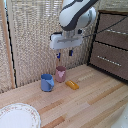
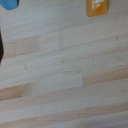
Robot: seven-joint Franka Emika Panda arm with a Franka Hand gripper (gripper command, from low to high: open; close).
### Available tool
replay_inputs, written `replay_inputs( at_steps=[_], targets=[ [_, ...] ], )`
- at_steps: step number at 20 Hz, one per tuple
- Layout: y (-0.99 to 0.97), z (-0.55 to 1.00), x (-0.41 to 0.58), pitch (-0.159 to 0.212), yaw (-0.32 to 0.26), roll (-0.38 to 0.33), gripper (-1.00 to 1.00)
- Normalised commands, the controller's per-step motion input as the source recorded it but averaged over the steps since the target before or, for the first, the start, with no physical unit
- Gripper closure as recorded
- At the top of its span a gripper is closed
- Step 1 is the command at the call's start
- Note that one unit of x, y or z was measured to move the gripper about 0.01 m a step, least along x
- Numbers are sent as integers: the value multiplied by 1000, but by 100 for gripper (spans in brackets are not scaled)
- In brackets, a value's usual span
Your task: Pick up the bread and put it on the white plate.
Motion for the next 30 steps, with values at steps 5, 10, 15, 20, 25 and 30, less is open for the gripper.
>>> replay_inputs(
  at_steps=[5, 10, 15, 20, 25, 30],
  targets=[
    [-645, -201, 0, 8, 104, 36, -100],
    [-445, -318, 0, 19, 89, 2, -100],
    [-193, -491, 0, 10, 10, -8, -100],
    [-60, -519, 0, 3, 0, -7, -100],
    [0, -348, 15, 72, 21, -51, -100],
    [1, -282, 53, 78, 73, -44, -100]
  ],
)
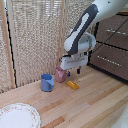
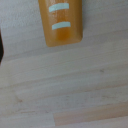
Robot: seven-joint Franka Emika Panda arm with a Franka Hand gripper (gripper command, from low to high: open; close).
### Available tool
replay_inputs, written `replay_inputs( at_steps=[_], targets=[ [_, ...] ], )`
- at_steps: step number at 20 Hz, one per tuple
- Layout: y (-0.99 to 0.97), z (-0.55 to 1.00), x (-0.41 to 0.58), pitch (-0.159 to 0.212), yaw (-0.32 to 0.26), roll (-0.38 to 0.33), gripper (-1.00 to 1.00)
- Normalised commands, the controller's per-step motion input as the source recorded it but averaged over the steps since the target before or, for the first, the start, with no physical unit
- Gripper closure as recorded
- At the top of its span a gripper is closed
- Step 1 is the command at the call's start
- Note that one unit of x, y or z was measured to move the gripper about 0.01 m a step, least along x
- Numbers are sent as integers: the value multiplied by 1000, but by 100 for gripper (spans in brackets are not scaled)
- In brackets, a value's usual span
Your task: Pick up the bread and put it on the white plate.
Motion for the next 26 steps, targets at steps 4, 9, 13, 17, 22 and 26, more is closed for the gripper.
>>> replay_inputs(
  at_steps=[4, 9, 13, 17, 22, 26],
  targets=[
    [3, -339, 154, 50, 108, -59, -100],
    [0, -312, 145, 15, 135, -54, -100],
    [0, -203, 117, 17, 123, -35, 100],
    [0, -79, 51, 25, 106, -3, 100],
    [0, 30, 0, 5, 28, 0, 100],
    [-3, 219, -24, -41, 0, 0, 100]
  ],
)
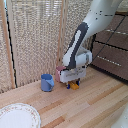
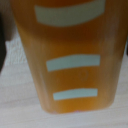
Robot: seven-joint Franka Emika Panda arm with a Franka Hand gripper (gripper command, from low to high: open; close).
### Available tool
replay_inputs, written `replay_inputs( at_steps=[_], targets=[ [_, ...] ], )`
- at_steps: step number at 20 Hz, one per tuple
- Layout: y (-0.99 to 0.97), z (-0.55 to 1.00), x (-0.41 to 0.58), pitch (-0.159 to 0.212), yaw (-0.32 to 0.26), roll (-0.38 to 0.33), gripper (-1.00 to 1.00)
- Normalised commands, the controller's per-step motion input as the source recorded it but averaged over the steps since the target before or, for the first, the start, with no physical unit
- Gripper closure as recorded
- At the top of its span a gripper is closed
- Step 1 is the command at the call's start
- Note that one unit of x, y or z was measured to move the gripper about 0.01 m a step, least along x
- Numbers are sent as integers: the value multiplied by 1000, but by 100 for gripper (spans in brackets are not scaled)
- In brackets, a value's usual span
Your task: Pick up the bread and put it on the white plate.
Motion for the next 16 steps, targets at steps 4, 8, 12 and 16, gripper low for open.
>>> replay_inputs(
  at_steps=[4, 8, 12, 16],
  targets=[
    [0, 347, 0, -90, 0, 0, 100],
    [0, 404, -5, -85, 5, 0, 100],
    [0, 509, -14, -40, 20, 0, 100],
    [41, 949, 0, 36, 0, 0, 100]
  ],
)
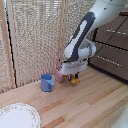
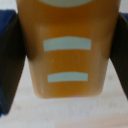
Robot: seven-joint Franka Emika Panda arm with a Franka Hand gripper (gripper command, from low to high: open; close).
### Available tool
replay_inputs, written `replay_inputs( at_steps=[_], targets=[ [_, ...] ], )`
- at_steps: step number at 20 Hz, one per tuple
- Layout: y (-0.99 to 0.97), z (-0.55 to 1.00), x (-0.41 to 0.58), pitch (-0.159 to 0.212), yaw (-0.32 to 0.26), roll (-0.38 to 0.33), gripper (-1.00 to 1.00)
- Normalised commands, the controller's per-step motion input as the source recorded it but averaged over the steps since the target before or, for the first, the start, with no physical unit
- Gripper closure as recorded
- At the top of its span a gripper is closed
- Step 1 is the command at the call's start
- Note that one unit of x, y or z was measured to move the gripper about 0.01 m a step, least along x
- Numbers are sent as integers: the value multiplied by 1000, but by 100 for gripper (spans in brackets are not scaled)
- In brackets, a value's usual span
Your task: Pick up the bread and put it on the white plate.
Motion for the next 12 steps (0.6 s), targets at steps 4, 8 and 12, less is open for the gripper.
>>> replay_inputs(
  at_steps=[4, 8, 12],
  targets=[
    [151, 967, -54, 99, -2, 0, 100],
    [346, 824, -4, 149, 0, 0, 100],
    [716, 672, 0, 131, 22, 0, 100]
  ],
)
